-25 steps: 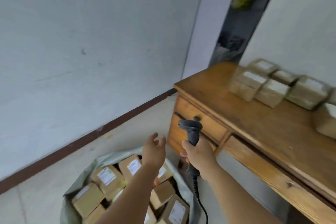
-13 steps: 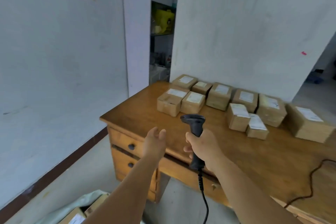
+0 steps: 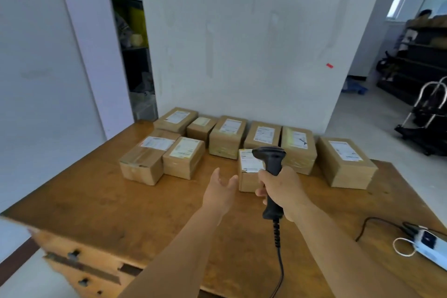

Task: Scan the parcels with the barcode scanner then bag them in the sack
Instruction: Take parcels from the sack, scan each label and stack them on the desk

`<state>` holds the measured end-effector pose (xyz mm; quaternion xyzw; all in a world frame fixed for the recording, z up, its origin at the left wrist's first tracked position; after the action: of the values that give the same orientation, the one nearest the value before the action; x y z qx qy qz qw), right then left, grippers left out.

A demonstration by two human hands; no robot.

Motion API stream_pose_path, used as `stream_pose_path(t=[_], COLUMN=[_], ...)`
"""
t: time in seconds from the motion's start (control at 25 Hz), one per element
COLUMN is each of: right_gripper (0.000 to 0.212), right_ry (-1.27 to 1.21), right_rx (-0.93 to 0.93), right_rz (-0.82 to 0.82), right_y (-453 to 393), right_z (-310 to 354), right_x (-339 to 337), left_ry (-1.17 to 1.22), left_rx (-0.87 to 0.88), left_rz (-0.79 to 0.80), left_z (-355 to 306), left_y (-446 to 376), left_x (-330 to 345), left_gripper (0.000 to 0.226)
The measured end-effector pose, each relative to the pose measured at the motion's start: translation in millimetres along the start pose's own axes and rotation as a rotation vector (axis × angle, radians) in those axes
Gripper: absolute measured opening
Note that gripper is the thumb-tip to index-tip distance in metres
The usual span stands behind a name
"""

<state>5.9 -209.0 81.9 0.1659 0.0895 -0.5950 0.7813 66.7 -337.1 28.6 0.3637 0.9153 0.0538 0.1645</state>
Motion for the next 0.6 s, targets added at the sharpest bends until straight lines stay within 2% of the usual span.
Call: stream_pose_path(t=[0.16,0.6], right_gripper=[0.017,0.004], right_ry=[-0.01,0.144], right_rx=[0.06,0.186], right_rz=[-0.046,0.046], right_y=[-39,-131], right_z=[-4,31], right_x=[-12,18], left_ry=[-0.074,-0.177], left_rx=[-0.011,-0.137], left_rz=[0.074,0.152], left_z=[-9,12], left_y=[-47,-155], left_x=[45,94], left_gripper=[0.08,0.068])
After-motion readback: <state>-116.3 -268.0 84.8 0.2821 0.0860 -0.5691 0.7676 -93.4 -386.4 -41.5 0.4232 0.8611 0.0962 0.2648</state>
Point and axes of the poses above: each hand's wrist, its own y-axis away from the middle knuckle, its own x-axis out of the palm, z = x × y, the point moved 2 cm from there along -y, towards the middle knuckle, and after that the axes turned 6 degrees about -z, right-handed, at the moved point
